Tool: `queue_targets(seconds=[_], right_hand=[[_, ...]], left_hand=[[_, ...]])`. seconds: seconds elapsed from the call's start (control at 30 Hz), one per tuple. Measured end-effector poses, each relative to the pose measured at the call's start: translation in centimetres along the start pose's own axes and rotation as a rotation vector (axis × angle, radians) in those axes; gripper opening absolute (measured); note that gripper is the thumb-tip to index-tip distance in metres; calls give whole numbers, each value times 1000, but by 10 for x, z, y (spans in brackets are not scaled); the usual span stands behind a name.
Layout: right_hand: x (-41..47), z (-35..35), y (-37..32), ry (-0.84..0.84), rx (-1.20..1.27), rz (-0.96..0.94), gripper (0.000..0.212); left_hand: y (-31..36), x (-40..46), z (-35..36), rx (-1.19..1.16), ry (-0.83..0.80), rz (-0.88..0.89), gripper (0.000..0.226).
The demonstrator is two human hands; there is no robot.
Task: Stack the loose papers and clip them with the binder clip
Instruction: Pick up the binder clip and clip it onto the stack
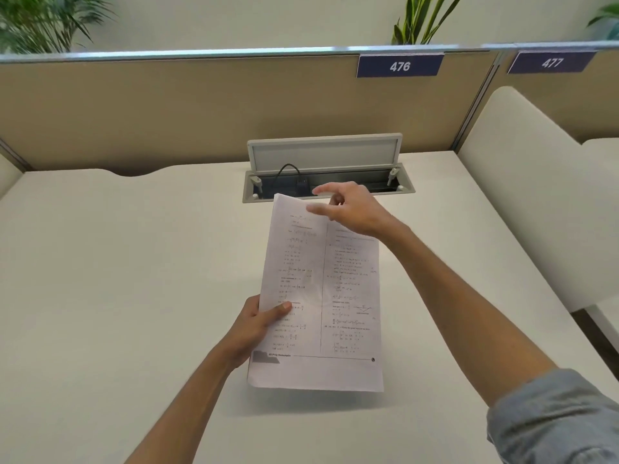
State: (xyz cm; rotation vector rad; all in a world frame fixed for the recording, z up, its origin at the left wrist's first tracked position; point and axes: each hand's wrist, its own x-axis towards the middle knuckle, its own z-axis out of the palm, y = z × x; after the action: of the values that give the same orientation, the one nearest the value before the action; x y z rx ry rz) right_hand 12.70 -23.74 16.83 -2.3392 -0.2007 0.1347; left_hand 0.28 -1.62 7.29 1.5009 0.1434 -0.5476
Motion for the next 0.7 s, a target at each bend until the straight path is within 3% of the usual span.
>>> queue_targets(seconds=[0.07, 0.17, 0.3, 0.47, 0.7], right_hand=[[0, -4, -9, -98, -74, -11, 49], [1, -11, -19, -178, -101, -38, 32], [1, -19, -29, -144, -39, -89, 21], [-5, -22, -35, -59, -38, -136, 25], [-14, -25, -47, -49, -56, -159, 24]], left_hand=[[1, -2, 0, 21, -15, 14, 19], [2, -3, 1, 45, -24, 35, 21], [6, -4, 0, 46, -22, 60, 20], [18, -5, 1, 126, -74, 129, 20], [64, 7, 6, 205, -30, 368, 21]])
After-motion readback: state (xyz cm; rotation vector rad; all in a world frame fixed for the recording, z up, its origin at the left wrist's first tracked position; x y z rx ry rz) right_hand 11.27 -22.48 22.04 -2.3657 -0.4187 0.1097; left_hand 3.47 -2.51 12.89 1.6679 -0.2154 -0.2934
